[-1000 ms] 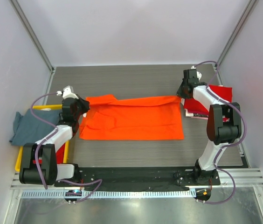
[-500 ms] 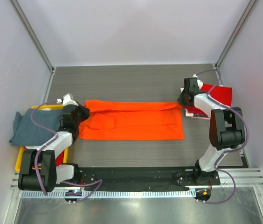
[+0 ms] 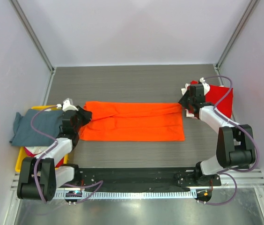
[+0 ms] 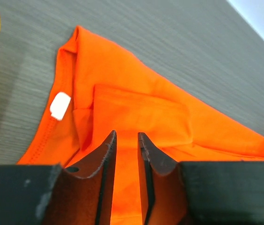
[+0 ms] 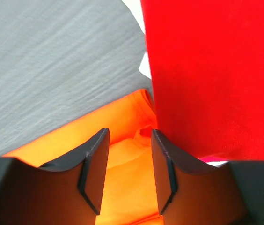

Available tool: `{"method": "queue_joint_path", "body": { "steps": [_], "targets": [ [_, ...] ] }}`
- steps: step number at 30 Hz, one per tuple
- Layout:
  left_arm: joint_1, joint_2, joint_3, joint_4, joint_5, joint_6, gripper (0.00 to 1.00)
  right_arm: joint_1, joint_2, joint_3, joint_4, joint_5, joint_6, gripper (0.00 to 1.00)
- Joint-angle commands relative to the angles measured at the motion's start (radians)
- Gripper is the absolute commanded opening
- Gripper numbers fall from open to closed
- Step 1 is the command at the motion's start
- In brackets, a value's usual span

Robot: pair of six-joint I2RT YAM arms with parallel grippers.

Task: Fold and stack the t-shirts
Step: Fold the tshirt

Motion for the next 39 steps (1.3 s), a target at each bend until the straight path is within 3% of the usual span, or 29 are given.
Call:
{"method": "queue_joint_path", "body": {
  "steps": [1, 6, 11, 13, 17, 21, 30, 39],
  "targets": [
    [0.001, -0.059, -0.004, 0.065, 0.013, 0.006, 0.27, 0.016, -0.049, 0.008, 0.087, -0.007, -0.018, 0.47],
    [-0.002, -0.103, 0.027, 0.027, 0.024, -0.026, 0.38, 0.069, 0.006, 0.076, 0.013, -0.01, -0.05, 0.44],
    [-0.042, -0.068, 0.125, -0.076, 0.021, -0.023, 0.4, 0.094, 0.121, 0.171, -0.062, -0.004, -0.075, 0.35],
    [-0.055, -0.048, 0.162, -0.093, 0.016, -0.02, 0.4, 0.109, 0.157, 0.227, -0.152, 0.02, -0.096, 0.26],
    [-0.078, -0.005, 0.214, -0.143, 0.019, -0.013, 0.4, 0.114, 0.181, 0.206, -0.179, 0.051, -0.115, 0.24],
    [-0.084, 0.053, 0.261, -0.18, 0.041, -0.028, 0.4, 0.132, 0.173, 0.182, -0.243, 0.053, -0.122, 0.15],
    [-0.099, 0.121, 0.288, -0.194, 0.057, -0.046, 0.4, 0.149, -0.003, 0.039, -0.251, 0.002, -0.115, 0.15],
    [-0.105, 0.133, 0.343, -0.298, 0.033, -0.04, 0.41, 0.273, 0.087, 0.192, -0.22, -0.068, -0.058, 0.18]
  ]
}}
